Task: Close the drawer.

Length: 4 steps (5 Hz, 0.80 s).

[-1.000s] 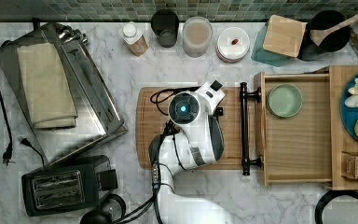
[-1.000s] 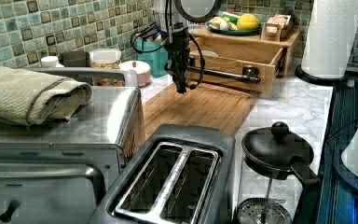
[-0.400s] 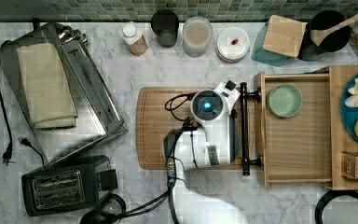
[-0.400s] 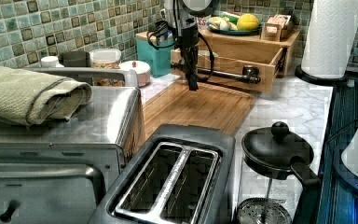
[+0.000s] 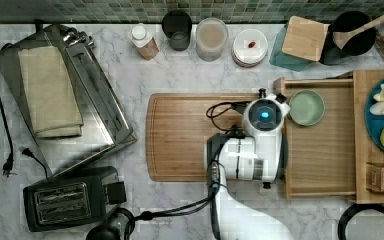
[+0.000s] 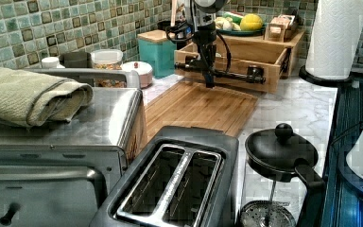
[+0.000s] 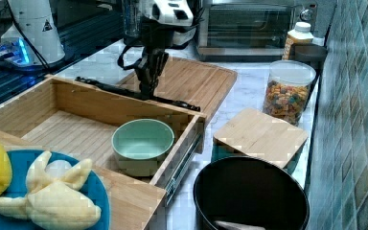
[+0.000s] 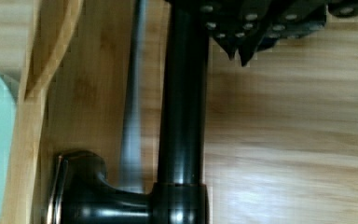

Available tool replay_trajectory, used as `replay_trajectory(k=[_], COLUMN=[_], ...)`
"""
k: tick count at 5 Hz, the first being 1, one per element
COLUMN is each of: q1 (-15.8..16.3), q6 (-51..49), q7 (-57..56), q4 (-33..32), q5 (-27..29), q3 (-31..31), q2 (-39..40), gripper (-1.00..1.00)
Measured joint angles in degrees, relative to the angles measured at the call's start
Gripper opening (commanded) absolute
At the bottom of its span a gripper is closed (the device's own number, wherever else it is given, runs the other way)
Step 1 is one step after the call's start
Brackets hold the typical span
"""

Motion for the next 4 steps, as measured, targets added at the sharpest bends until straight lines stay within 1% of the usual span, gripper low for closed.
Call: replay_trajectory(k=[1, 2, 3, 4], q1=[-2.4, -4.8, -7.6, -10.1], q6=[0.8, 0.6, -2.3, -2.9], q7=[-2.0, -10.5, -21.3, -23.3], q4=[0.4, 1.5, 4.6, 7.7], q5=[0.0, 2.0, 2.5, 2.5], q3=[-0.2, -0.2, -0.1, -1.1], q2=[-0.1, 0.5, 1.9, 3.7], gripper=[-1.00, -1.00, -1.00, -1.00])
